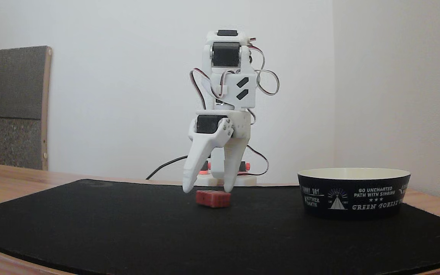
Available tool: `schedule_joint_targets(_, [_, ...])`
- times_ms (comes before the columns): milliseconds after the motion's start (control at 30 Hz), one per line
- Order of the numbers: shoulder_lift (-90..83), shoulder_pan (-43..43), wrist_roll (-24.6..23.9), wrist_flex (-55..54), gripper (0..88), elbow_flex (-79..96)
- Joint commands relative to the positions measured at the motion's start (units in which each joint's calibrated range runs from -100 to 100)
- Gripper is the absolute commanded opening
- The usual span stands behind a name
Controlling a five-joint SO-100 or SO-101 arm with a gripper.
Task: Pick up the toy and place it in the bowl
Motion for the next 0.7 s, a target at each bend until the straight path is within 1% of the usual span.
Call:
schedule_joint_targets(0, [-0.13, -0.09, -0.73, -1.54, 39.0, -1.7])
schedule_joint_targets(267, [7.54, 0.25, -0.73, -2.39, 39.0, -4.76])
schedule_joint_targets(500, [8.46, 0.16, -0.73, -2.47, 38.4, -5.13])
schedule_joint_targets(667, [8.46, 0.42, -0.73, -2.47, 14.4, -5.04])
